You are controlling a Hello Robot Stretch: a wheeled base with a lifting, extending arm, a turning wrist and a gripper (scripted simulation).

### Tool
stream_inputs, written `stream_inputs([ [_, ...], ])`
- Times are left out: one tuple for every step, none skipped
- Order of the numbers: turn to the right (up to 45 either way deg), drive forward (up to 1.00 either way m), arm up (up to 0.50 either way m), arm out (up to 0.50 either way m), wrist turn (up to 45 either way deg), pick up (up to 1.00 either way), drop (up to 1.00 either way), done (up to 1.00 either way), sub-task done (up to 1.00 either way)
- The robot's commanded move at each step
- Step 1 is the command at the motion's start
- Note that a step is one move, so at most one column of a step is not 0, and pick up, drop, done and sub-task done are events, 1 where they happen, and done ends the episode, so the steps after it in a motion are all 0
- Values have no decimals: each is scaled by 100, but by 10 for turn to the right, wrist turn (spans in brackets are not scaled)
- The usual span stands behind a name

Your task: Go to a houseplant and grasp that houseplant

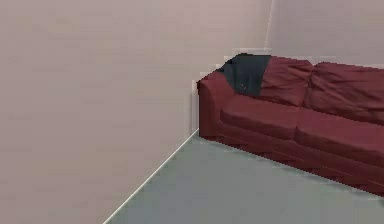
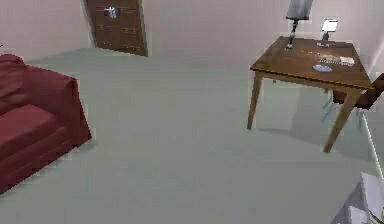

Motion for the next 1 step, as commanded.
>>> stream_inputs([
  [270, 0, 0, 0, 0, 0, 0, 0, 0],
])
